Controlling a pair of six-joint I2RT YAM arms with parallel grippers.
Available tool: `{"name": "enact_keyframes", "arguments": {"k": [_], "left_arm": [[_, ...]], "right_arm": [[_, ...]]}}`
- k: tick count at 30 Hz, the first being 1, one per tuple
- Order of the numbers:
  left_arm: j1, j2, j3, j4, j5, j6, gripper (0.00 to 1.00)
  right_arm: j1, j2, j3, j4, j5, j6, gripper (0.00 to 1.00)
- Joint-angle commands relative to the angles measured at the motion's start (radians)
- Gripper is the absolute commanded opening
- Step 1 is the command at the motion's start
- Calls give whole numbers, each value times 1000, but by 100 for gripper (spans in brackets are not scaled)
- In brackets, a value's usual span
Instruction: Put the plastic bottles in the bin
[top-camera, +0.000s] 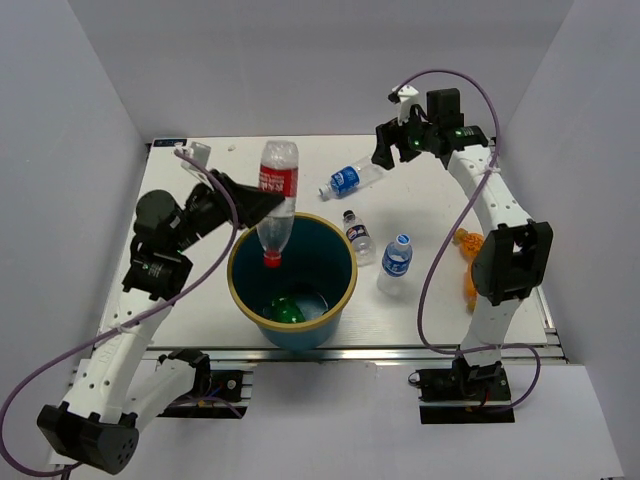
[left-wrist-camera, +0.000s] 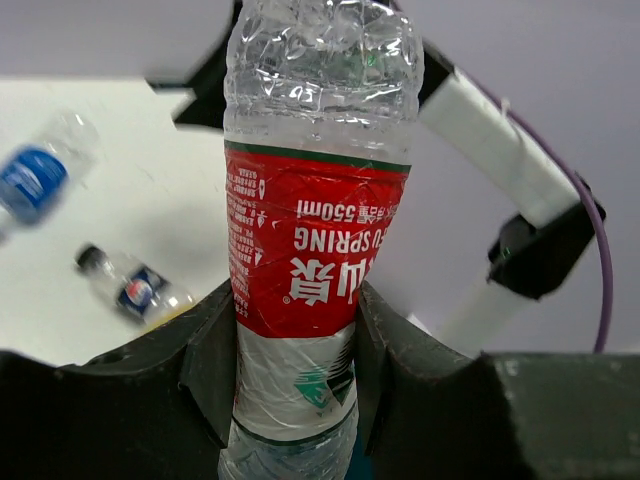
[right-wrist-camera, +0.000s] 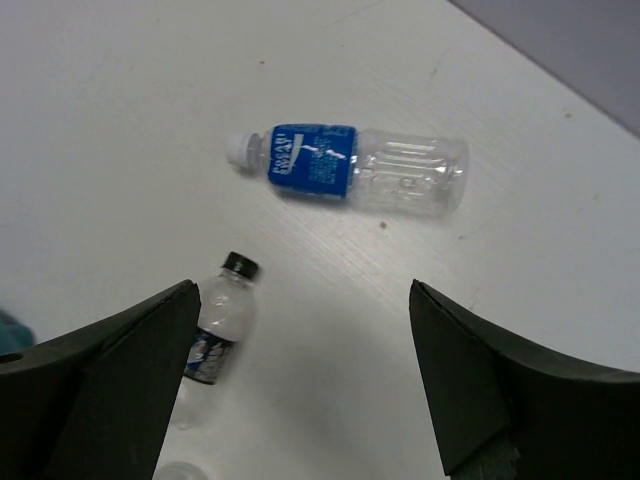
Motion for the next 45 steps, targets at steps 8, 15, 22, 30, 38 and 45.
{"name": "enact_keyframes", "arguments": {"k": [8, 15, 22, 30, 38, 45], "left_arm": [[-118, 5, -28, -71, -77, -2, 76], [-118, 44, 94, -130, -128, 64, 98], [-119, 132, 257, -276, -442, 156, 98], [0, 189, 237, -373, -763, 147, 98], [301, 224, 87, -367, -708, 76, 98], [412, 226, 9, -357, -694, 61, 98]], "right_arm": [[29, 112, 126, -56, 86, -22, 89], [129, 71, 37, -118, 300, 107, 89], [215, 88, 40, -177, 386, 163, 89], [243, 125, -47, -177, 410, 217, 89], [285, 249, 32, -225, 438, 190, 89], [305, 320, 66, -258, 498, 197, 89]]}}
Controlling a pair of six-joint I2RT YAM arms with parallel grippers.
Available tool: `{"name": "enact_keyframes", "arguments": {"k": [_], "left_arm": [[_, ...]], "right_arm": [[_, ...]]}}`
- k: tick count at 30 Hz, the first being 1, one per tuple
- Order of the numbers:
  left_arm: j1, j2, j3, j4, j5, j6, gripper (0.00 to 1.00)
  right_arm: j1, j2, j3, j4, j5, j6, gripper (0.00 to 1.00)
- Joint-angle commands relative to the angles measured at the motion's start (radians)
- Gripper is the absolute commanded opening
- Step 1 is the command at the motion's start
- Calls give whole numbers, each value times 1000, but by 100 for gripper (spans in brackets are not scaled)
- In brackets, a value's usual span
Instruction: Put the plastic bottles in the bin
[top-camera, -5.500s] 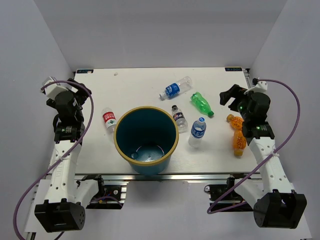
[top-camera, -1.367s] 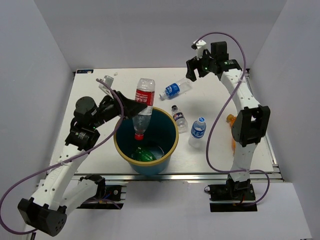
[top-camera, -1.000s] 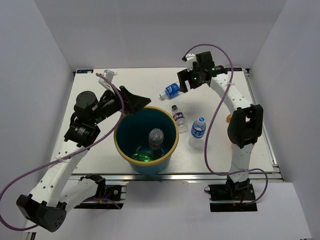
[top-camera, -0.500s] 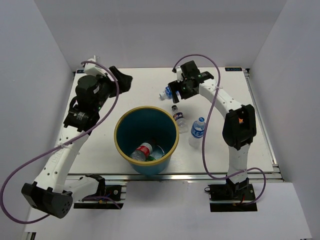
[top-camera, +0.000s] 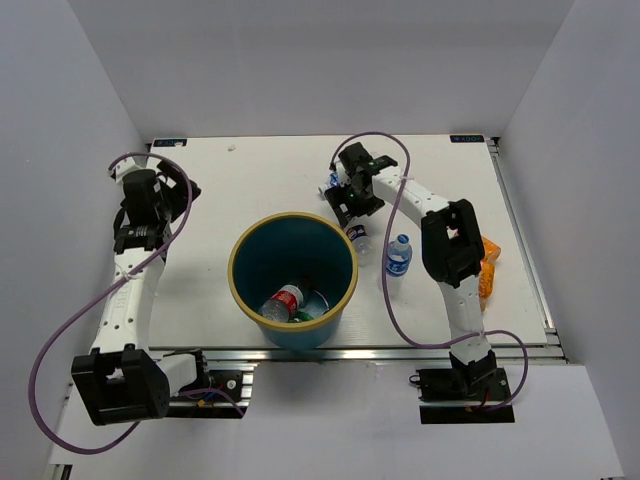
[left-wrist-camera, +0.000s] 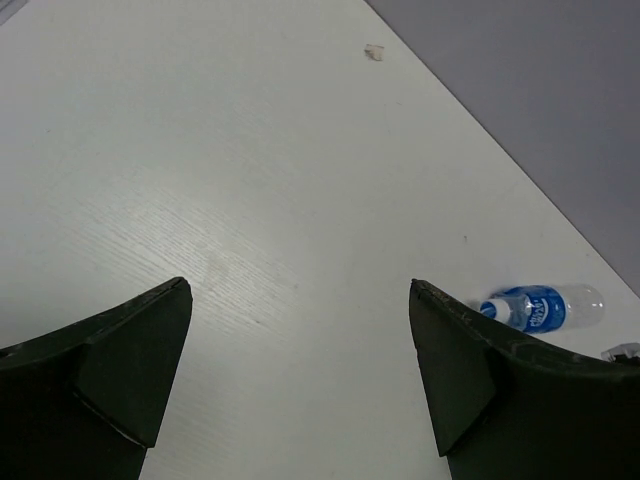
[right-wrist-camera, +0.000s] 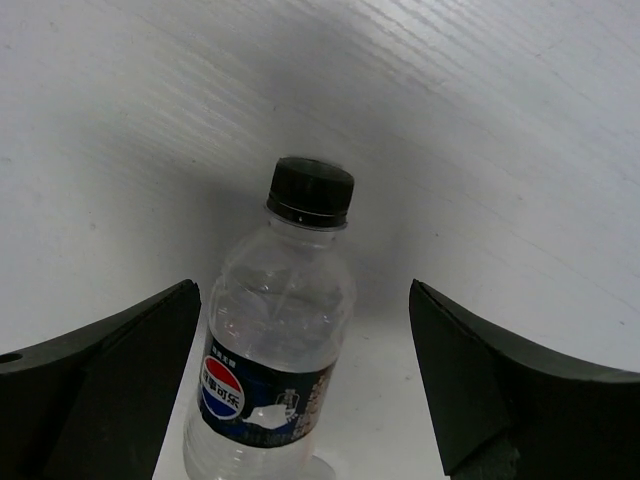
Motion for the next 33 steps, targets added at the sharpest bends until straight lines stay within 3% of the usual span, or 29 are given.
{"name": "enact_keyframes", "arguments": {"k": [1, 8, 11, 12, 16, 22, 25, 26, 33], "left_arm": [[36, -22, -24, 6, 6, -12, 98], [83, -30, -53, 20, 8, -22, 98], [93, -24, -61, 23, 15, -25, 98], [94, -24, -61, 23, 14, -25, 98], [96, -24, -67, 26, 15, -21, 98], [96, -27, -75, 31, 23, -12, 98], [94, -24, -87, 38, 37, -7, 98], [96, -27, -99, 46, 52, -4, 98], [96, -33, -144, 110, 144, 7, 98]], "right_arm": [[10, 11, 52, -34, 40, -2, 89], [27, 69, 85, -61, 49, -2, 85], [27, 63, 111, -69, 55, 3, 65], [27, 59, 128, -75, 59, 6, 50], [27, -21, 202, -81, 84, -1, 38], [27, -191, 259, -58, 12, -63, 35], [36, -347, 277, -17, -136, -130, 35], [47, -387, 269, -9, -214, -188, 40], [229, -701, 3, 103, -486, -351, 38]]}}
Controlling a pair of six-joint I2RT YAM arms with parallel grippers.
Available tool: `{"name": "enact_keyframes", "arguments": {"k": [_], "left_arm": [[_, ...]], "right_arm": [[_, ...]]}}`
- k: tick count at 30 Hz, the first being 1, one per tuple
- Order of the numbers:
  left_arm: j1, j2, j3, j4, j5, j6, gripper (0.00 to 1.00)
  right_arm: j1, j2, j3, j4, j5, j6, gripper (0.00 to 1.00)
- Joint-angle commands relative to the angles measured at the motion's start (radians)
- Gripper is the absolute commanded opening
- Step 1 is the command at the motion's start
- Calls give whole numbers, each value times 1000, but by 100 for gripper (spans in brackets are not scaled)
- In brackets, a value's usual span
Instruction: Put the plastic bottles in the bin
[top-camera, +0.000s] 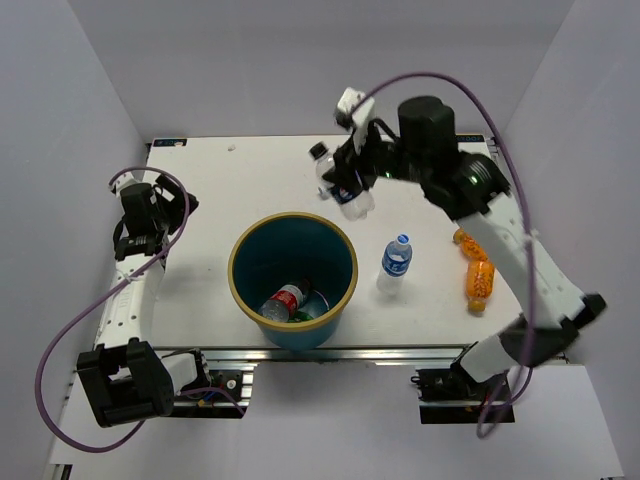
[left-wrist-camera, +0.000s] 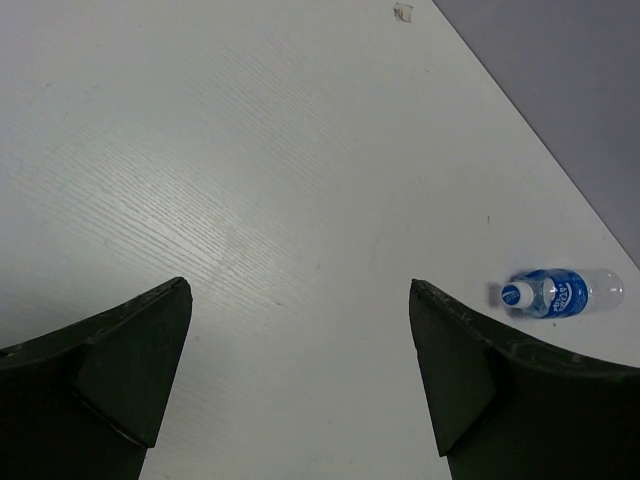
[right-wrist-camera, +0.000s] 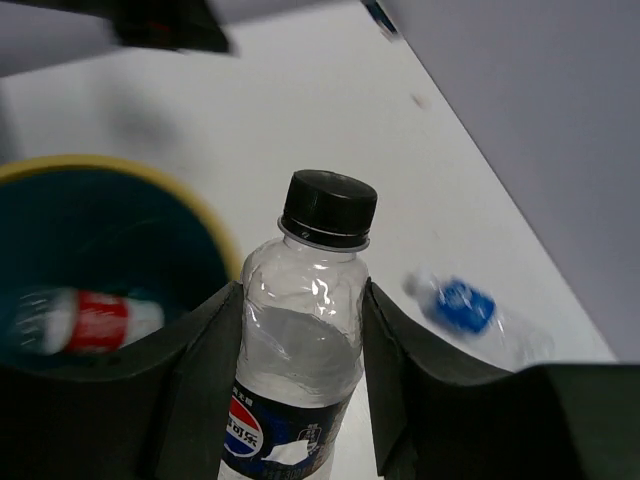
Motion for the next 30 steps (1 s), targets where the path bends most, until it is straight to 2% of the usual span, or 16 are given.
{"name": "enact_keyframes", "arguments": {"k": [1, 4, 7, 10, 11, 13, 18, 21, 24, 26, 30], "left_arm": [[5, -30, -16, 45, 57, 17, 98], [5, -27, -21, 39, 54, 23, 98], [5, -24, -22, 33, 48, 31, 98], [3, -21, -27, 34, 49, 38, 98], [5, -18, -25, 33, 50, 38, 98], [3, -15, -24, 31, 50, 44, 98], [5, -12, -22, 33, 45, 54, 98], [5, 0, -21, 40, 48, 58, 98], [5, 20, -21, 59, 53, 57, 98], [3, 31, -22, 77, 62, 74, 98], [3, 68, -7, 85, 94, 124, 98]], "right_arm": [[107, -69, -95, 26, -228, -119, 38], [182, -71, -112, 0, -320, -154, 40], [271, -2, -44, -98, -328, -200, 46], [307, 90, 96, -213, -330, -221, 68], [307, 107, 130, -231, -321, -222, 81], [305, 123, 158, -238, -266, -236, 89], [273, 84, 86, -118, -102, -245, 89], [175, 107, 104, -69, -67, -190, 89], [-8, 141, 113, -28, -78, -95, 89], [-66, 161, 92, 34, -66, -92, 89], [-190, 326, 171, 34, -5, -81, 89]]}}
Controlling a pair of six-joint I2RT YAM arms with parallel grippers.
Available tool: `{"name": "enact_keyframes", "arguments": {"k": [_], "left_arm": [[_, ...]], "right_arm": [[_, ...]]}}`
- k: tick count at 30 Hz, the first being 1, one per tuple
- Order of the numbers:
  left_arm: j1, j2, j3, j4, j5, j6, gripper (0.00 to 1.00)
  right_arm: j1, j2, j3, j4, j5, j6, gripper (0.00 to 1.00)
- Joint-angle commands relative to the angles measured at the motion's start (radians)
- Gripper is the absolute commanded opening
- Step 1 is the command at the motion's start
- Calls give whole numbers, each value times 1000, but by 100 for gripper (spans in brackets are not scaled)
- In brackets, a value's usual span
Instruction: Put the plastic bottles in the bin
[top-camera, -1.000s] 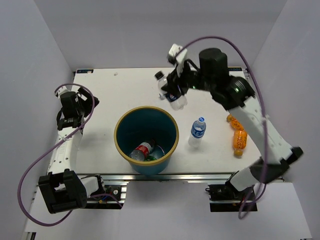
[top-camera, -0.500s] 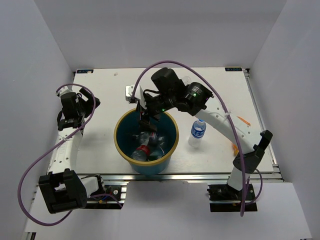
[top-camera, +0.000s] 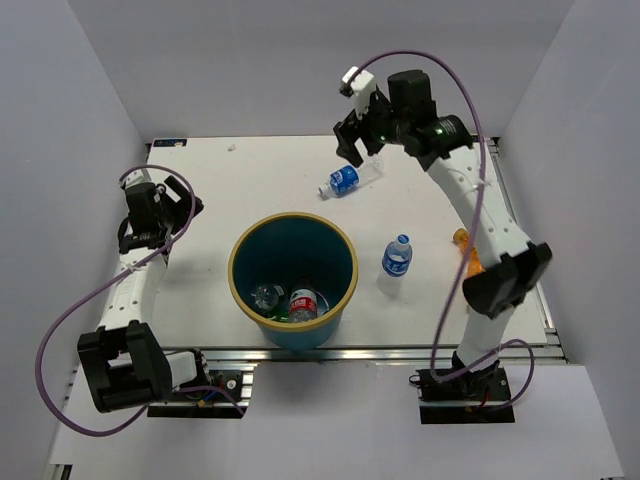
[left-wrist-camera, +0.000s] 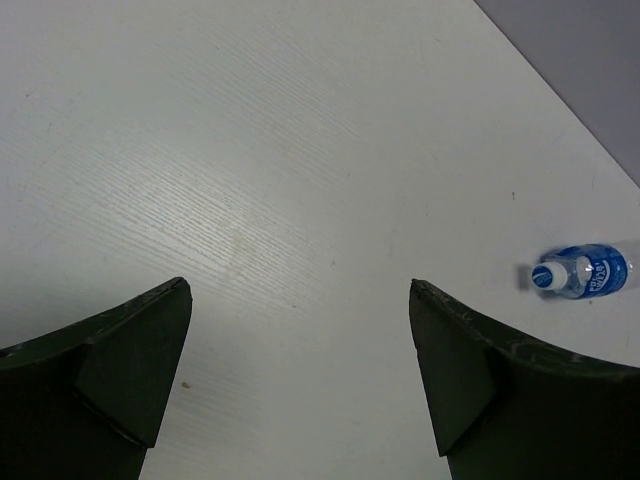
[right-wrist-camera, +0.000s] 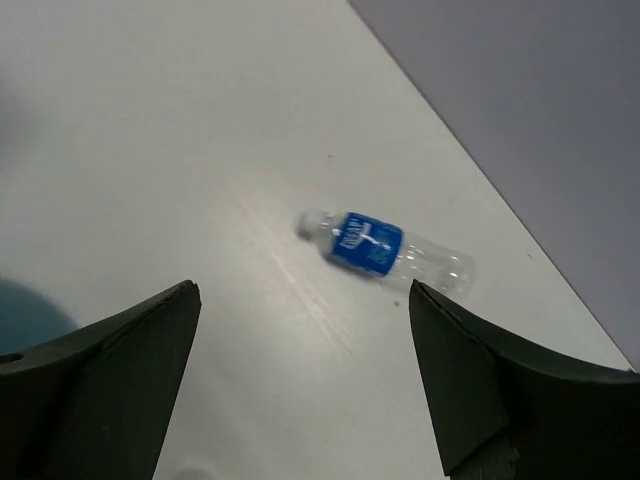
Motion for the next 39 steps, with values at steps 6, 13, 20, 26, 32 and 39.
{"name": "enact_keyframes", "arguments": {"k": [6, 13, 20, 26, 32, 39], "left_arm": [[5, 85, 29, 43, 23, 28, 98], [5, 171, 46, 57, 46, 20, 98], [5, 205, 45, 77, 84, 38, 98], [5, 240, 75, 46, 78, 67, 98], [5, 249, 63, 38, 110, 83, 98], [5, 229, 51, 35, 104, 80, 98]], "right_arm": [[-119, 356, 219, 189, 512, 266, 89], [-122, 485, 199, 309, 764, 608, 89], [-122, 627, 186, 435, 683, 774, 89], [-119, 684, 199, 414, 769, 822, 89], [-76, 709, 206, 378, 908, 759, 89], [-73, 678, 128, 347, 899, 814, 89]]}}
